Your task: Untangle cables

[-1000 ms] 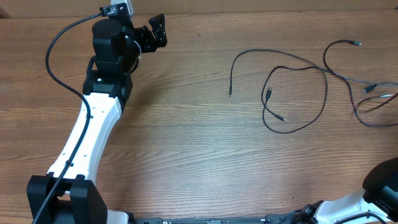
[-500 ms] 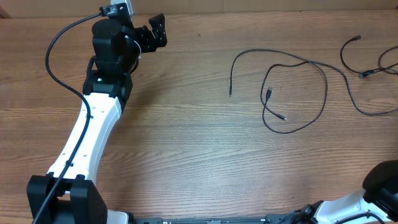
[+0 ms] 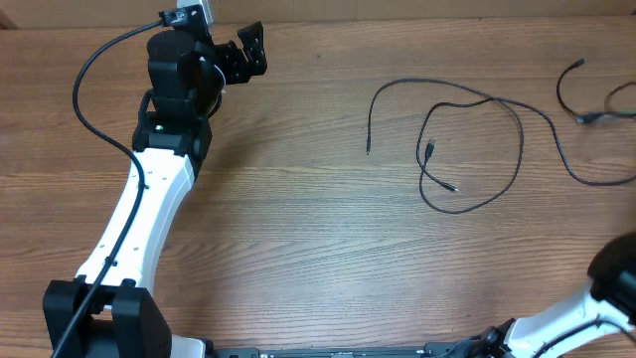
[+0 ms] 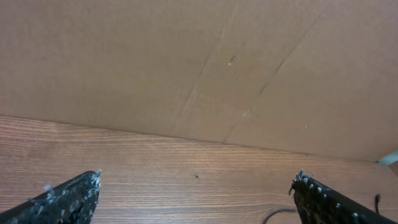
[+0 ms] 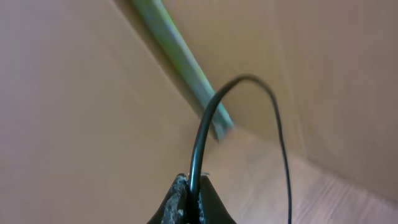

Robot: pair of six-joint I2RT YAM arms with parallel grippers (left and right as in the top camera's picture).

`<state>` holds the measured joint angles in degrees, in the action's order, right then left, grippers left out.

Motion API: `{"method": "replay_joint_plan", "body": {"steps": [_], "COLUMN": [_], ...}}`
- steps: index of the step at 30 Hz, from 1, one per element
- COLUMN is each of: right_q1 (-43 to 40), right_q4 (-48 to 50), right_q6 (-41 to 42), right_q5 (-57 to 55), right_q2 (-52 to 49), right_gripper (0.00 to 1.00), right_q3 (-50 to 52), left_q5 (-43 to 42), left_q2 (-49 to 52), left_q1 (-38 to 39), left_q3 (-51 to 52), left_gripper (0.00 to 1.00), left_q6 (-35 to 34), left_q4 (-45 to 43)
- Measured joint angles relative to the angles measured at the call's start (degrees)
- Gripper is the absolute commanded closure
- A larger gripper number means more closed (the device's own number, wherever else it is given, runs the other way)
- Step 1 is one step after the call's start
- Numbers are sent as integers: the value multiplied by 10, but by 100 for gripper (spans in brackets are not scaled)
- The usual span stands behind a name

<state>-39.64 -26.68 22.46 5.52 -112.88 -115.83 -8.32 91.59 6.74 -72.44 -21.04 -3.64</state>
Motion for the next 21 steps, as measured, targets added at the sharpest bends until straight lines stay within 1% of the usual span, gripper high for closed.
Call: {"method": "replay_joint_plan", "body": {"steps": [7,19,20,21], "right_q1": [33,92,95,97], "right_q4": [-41,-40,-40,-42], "right_q6": [0,-11,-12,-12], "right_q5": [7,5,1,-1], "right_q2": [-108,-191,-199,-207], "right_gripper": [96,96,91,84], "right_q3": [1,1,1,1], "left_q5": [0,0,0,0], "left_q2": [0,0,0,0], "left_q1": [0,0,0,0], "left_q3": [0,0,0,0], "left_gripper": [0,0,0,0], "left_q6": [0,-4,-4,-4], "left_q4": [0,0,0,0]}}
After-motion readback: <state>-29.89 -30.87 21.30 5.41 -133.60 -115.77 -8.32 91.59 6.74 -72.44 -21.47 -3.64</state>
